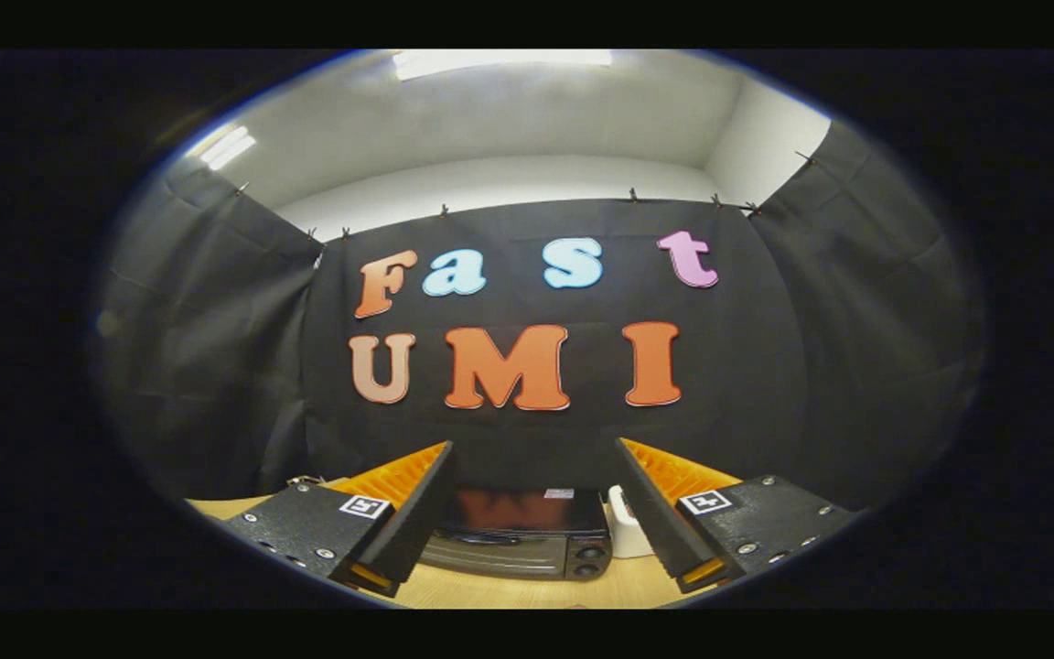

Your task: Open the toaster oven, put the food inside, and close the toaster oven door.

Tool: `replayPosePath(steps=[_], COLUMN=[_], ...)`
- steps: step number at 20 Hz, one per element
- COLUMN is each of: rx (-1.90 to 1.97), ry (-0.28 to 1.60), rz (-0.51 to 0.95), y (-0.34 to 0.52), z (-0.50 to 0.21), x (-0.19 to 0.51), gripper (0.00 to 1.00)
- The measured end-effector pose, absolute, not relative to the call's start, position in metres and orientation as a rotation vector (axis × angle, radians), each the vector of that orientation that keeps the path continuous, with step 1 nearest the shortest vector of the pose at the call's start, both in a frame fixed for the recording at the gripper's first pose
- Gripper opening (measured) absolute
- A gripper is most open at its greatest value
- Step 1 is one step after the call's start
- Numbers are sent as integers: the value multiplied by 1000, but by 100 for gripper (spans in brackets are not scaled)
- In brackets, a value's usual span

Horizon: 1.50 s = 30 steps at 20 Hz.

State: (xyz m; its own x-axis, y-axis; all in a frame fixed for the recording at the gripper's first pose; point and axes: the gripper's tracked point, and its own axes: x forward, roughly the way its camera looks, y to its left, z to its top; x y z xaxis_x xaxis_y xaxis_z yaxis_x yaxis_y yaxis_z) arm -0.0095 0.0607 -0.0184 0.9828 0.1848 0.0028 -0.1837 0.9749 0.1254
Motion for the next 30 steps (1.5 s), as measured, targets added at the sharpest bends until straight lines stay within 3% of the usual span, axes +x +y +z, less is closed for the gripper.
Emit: replayPosePath(steps=[12,23,29,30], rx=[105,110,50,57], ry=[227,418,344,326], rz=[174,225,226,230], y=[113,174,183,182], z=[-152,-248,-244,-242], x=[57,70,64,60], gripper=[99,100,100,95])
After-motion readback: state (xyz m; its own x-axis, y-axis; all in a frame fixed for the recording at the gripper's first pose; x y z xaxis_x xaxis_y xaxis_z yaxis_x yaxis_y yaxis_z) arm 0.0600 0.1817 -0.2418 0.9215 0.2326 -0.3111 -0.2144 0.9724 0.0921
